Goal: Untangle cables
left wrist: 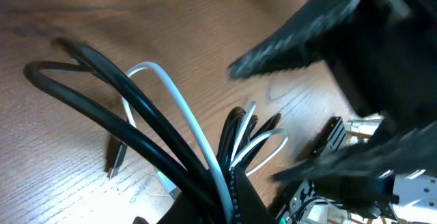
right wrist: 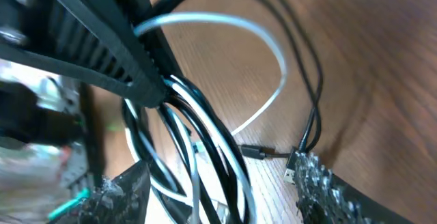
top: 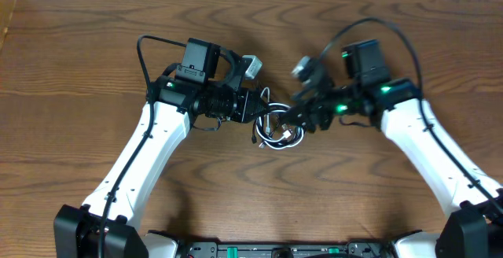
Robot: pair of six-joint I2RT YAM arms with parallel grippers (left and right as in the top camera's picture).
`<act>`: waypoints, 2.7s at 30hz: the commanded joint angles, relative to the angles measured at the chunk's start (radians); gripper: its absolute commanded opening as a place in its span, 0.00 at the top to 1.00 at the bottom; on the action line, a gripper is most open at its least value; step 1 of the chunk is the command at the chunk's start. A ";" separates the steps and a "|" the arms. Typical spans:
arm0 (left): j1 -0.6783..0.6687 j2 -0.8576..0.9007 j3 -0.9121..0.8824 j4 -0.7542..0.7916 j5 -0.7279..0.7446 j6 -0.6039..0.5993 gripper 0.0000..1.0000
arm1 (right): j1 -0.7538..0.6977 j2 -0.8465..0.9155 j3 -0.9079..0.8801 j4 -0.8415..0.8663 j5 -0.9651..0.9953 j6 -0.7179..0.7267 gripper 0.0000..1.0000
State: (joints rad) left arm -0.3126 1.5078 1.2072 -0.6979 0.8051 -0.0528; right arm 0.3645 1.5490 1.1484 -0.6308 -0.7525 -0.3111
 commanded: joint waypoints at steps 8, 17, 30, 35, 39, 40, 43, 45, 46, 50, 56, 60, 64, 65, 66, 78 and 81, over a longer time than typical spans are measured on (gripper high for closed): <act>-0.003 0.002 0.007 0.004 0.010 -0.040 0.93 | 0.111 0.055 -0.004 0.124 0.359 0.135 0.65; -0.003 0.002 0.007 0.004 -0.095 -0.114 0.93 | 0.028 0.007 -0.004 0.161 0.522 0.459 0.99; -0.003 0.002 0.007 0.007 -0.437 -0.353 0.93 | -0.093 -0.189 -0.004 0.102 0.265 0.490 0.99; -0.003 0.002 0.006 0.007 -0.454 -0.353 0.93 | -0.109 -0.190 -0.004 0.088 0.062 0.444 0.99; -0.003 0.002 0.006 0.007 -0.460 -0.352 0.93 | -0.159 -0.191 -0.004 0.143 -0.080 0.458 0.99; -0.003 0.002 0.006 0.007 -0.460 -0.352 0.93 | -0.179 -0.191 -0.004 0.162 -0.103 0.483 0.99; -0.003 0.002 0.006 0.004 -0.459 -0.352 0.92 | -0.249 -0.190 -0.004 0.193 -0.077 0.616 0.98; -0.003 0.002 0.006 0.004 -0.459 -0.352 0.93 | -0.279 -0.187 -0.004 0.174 0.009 0.636 0.96; -0.003 0.002 0.006 0.004 -0.459 -0.352 0.93 | -0.283 -0.183 -0.004 0.142 0.079 0.636 0.96; -0.003 0.002 0.006 0.016 -0.457 -0.352 0.92 | -0.245 -0.150 -0.005 -0.011 0.208 0.587 0.93; -0.003 0.002 0.006 0.052 -0.370 -0.306 0.92 | -0.154 -0.063 -0.005 -0.095 0.197 0.462 0.71; -0.003 0.002 0.006 0.067 -0.285 -0.285 0.93 | -0.125 -0.041 -0.005 -0.026 0.093 0.408 0.36; -0.002 0.002 0.007 0.087 -0.186 -0.291 0.93 | -0.101 -0.015 -0.005 0.041 0.088 0.382 0.29; -0.002 0.002 0.007 0.090 -0.179 -0.314 0.92 | -0.094 -0.006 -0.005 0.049 0.088 0.380 0.29; -0.002 0.002 0.007 0.091 -0.179 -0.339 0.93 | -0.088 0.003 -0.005 0.055 0.088 0.380 0.29; -0.002 0.002 0.007 0.095 -0.188 -0.461 0.92 | -0.026 0.129 -0.005 0.208 0.107 0.663 0.30; -0.002 0.002 0.006 0.095 -0.188 -0.456 0.93 | -0.002 0.157 -0.005 0.238 0.131 0.770 0.34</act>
State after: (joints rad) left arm -0.3206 1.5093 1.2068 -0.6060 0.6010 -0.4992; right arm 0.3283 1.6703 1.1374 -0.4099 -0.6346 0.2794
